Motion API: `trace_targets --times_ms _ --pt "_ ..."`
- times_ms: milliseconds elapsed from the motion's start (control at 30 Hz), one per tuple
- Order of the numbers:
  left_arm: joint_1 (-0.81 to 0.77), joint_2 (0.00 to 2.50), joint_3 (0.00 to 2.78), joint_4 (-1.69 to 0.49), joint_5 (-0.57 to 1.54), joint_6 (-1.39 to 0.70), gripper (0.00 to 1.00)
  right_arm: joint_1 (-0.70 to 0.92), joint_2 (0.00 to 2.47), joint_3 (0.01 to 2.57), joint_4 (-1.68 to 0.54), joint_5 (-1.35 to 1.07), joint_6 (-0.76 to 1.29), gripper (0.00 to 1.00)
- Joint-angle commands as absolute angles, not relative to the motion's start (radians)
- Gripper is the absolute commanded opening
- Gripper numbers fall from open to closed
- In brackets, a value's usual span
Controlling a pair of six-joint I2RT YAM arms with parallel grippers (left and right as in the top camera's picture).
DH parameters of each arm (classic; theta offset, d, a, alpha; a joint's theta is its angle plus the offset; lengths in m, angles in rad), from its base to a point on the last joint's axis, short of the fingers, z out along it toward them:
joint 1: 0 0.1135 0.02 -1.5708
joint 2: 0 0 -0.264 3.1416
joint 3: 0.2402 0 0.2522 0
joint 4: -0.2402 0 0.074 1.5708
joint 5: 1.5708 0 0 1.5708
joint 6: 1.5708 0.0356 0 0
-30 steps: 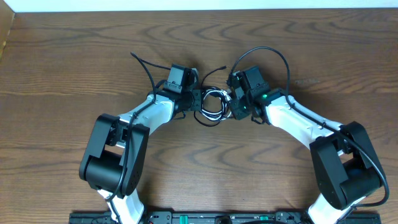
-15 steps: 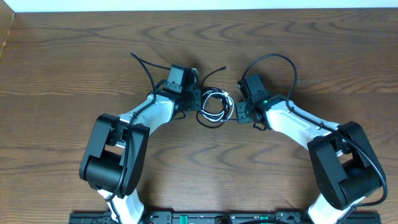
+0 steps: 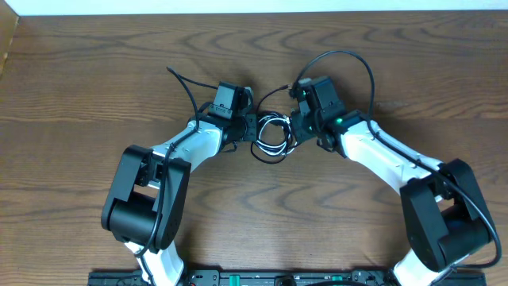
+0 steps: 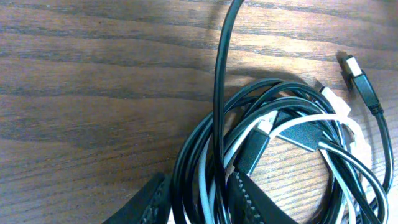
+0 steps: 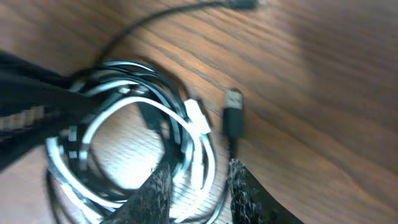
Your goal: Untangle cables
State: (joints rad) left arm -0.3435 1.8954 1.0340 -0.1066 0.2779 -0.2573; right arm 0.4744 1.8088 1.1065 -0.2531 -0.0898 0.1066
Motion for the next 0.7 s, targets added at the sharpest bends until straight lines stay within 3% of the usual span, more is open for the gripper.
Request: trace_targets --times_ms 0,433,667 --pt "-0.344 1.925 1.038 -0.114 0.249 -0.244 0.34 0.466 1.799 1.116 -0.252 -0.170 0.031 0.26" --pt "-0.344 1.925 1.038 -0.114 0.249 -0.244 0.34 0.479 1.919 1.116 -0.183 -0.239 -0.062 0.25" --pt "-0.344 1.925 1.038 -0.114 0.249 -0.244 0.34 0.482 1.927 1.116 -0.192 -0.239 -0.060 0.18"
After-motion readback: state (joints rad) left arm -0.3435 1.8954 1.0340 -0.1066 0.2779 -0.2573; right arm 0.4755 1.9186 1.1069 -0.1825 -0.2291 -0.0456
